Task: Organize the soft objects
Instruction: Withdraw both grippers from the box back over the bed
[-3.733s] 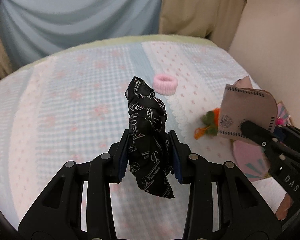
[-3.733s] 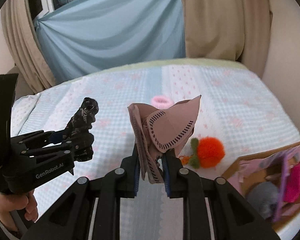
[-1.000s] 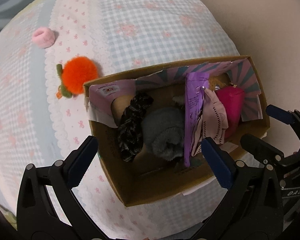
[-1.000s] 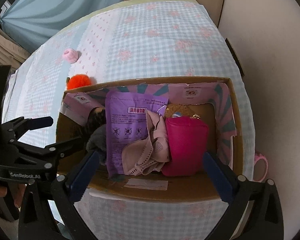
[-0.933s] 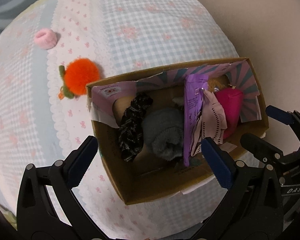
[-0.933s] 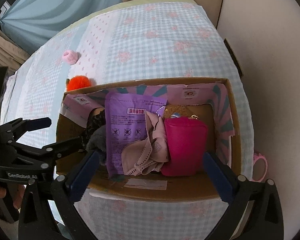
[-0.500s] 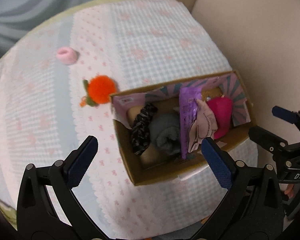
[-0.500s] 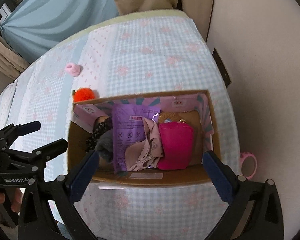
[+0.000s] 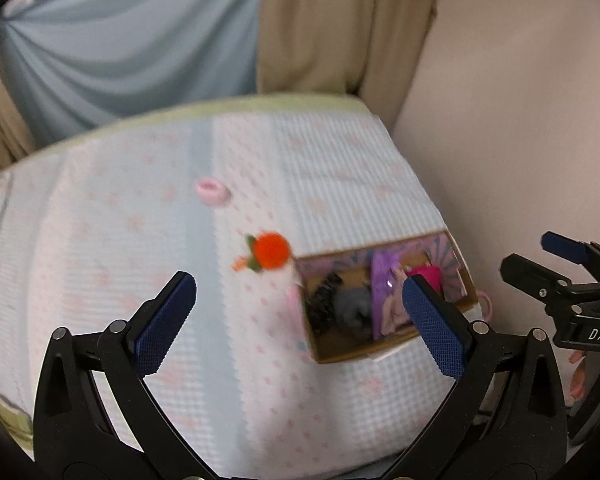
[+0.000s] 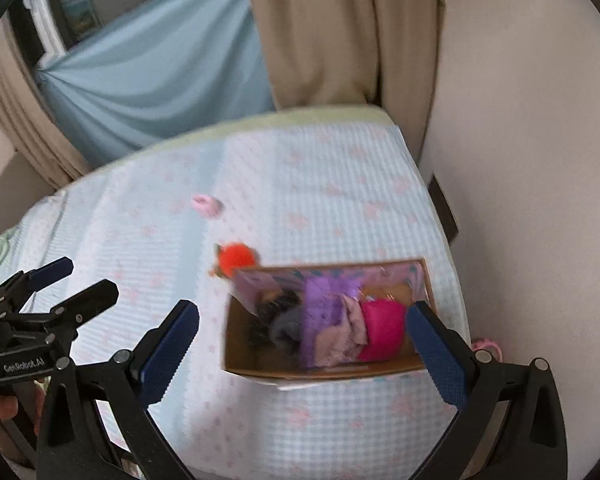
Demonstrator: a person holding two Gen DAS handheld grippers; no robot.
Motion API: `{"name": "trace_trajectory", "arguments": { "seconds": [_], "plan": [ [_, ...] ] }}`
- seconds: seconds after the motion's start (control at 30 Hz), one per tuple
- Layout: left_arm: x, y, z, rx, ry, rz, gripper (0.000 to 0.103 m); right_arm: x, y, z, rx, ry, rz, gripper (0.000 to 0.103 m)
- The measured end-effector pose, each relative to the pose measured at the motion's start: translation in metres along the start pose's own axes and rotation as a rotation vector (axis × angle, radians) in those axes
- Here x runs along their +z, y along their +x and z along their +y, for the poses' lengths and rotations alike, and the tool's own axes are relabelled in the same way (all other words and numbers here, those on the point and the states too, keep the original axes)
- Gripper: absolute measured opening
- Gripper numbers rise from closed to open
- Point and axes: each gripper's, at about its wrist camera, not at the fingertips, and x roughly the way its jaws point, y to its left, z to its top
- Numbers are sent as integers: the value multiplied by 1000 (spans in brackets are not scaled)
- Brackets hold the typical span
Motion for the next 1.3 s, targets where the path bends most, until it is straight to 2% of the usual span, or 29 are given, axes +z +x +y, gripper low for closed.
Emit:
{"name": "trace_trajectory", "arguments": {
  "seconds": [0.13, 0.3, 0.6, 0.77, 1.07, 1.3],
  "plan": [
    [0, -43, 25, 65, 1, -107, 103, 3, -30, 31, -24, -35, -79, 103],
    [-2, -76, 61, 91, -35, -167, 103, 7, -48, 62, 11, -28, -134, 103],
    [-2, -93, 116, 67, -64, -188, 103, 12, -45, 111, 27, -26, -157, 103],
    [7, -90, 141, 54, -54, -178, 103, 19, -27, 138, 10, -15, -142, 103],
    [37, -41, 197, 14, -37, -102, 103, 39, 35, 171, 64, 93, -74, 103],
    [65, 53, 224, 8, -21, -24, 103, 56, 129, 170, 50, 99, 42, 103]
  ]
}}
